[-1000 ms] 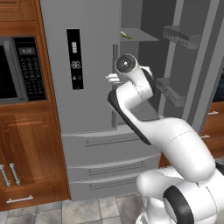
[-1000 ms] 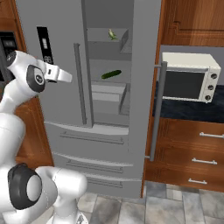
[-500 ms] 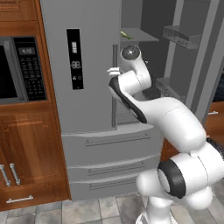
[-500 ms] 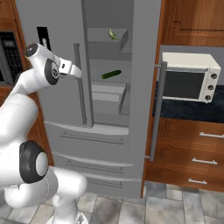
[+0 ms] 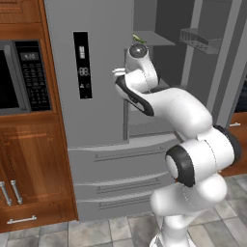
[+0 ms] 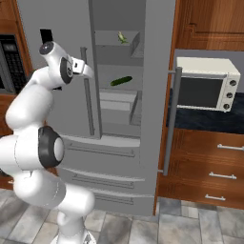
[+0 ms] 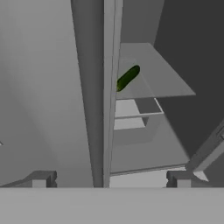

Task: Gather the cucumber and broccoli from the fridge and place them on a tray on the dining counter. Then gather the chicken drumstick and fish from the fridge and place them on the other tray.

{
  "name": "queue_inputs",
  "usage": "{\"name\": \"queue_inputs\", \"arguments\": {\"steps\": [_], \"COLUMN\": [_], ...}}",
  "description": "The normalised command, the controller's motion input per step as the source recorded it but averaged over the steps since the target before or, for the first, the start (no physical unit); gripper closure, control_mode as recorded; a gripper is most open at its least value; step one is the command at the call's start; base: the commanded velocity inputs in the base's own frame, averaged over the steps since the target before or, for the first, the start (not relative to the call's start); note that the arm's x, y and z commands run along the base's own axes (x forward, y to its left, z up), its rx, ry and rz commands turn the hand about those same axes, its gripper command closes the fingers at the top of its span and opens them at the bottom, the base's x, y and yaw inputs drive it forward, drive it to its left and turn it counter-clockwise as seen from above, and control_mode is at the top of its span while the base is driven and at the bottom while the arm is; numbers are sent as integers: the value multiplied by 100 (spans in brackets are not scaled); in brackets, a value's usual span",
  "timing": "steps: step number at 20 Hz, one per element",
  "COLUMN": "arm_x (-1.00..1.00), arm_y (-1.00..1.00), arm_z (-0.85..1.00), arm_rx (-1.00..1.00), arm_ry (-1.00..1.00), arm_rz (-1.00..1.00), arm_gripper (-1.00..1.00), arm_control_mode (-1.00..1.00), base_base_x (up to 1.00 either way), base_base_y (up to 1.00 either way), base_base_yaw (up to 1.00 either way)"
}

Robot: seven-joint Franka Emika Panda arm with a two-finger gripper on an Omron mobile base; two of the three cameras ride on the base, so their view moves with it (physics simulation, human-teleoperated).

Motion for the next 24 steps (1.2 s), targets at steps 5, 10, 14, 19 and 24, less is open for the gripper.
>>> {"name": "queue_inputs", "arguments": {"steps": [5, 10, 14, 19, 24], "arm_x": [32, 17, 16, 18, 27], "arm_y": [24, 0, -2, -5, -9], "arm_z": [-6, -3, -6, -9, -10], "arm_rx": [0, 0, 0, 0, 0], "arm_ry": [0, 0, -1, -1, -1], "arm_rz": [0, 0, 0, 0, 0], "arm_gripper": [-100, -100, -100, -100, -100], "arm_control_mode": [-100, -100, -100, -100, -100], "base_base_x": [0, 0, 0, 0, 0], "base_base_y": [0, 0, 0, 0, 0], "base_base_yaw": [0, 0, 0, 0, 0]}}
